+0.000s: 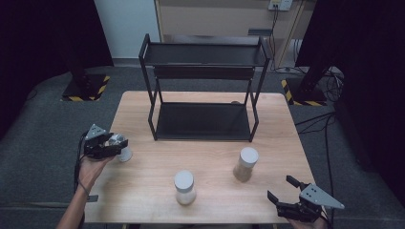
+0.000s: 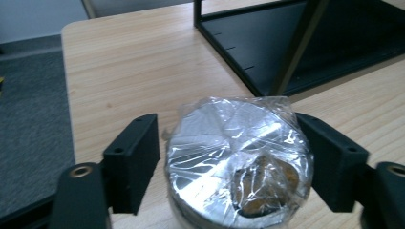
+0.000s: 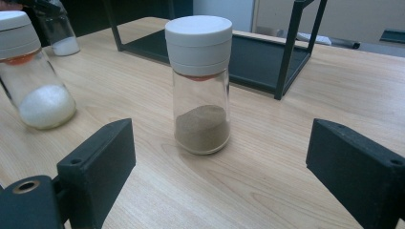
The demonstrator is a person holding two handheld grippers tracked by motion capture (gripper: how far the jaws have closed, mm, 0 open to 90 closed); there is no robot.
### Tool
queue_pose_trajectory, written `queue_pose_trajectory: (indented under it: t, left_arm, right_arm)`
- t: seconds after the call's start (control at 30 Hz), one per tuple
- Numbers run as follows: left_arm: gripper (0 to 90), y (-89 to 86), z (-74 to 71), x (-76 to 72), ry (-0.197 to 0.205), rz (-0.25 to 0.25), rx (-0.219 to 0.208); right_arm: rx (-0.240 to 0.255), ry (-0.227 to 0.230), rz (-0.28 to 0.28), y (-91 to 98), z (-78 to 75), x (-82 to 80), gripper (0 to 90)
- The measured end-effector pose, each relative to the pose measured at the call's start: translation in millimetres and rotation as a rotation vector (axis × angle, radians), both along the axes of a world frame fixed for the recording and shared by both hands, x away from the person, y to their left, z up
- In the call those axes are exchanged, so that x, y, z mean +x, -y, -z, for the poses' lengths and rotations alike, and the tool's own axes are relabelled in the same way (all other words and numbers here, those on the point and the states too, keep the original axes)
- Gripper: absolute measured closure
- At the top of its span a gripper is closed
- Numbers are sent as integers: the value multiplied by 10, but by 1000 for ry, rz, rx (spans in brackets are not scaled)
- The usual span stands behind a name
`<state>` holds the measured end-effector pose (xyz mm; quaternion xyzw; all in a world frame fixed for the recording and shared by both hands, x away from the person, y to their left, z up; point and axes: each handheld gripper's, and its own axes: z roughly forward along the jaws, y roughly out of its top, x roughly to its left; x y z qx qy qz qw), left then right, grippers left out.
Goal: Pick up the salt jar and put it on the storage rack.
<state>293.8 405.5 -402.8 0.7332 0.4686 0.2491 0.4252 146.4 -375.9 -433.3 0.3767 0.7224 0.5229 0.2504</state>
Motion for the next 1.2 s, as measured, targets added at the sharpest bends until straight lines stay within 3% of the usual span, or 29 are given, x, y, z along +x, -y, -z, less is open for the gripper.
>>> queue_pose_trajectory:
  t: [0.6, 0.9, 1.2]
  left_arm:
    - [346, 77, -61, -31, 15, 38, 57]
    - [346, 127, -287, -60, 27, 121, 56]
    - [346, 323, -531, -61, 44, 234, 65]
  right_arm:
    - [-1, -2, -4, -3, -3, 5, 97]
    - [-1, -1, -6, -5, -3, 7, 98]
    - [-1, -1, -8, -5, -3, 8, 99]
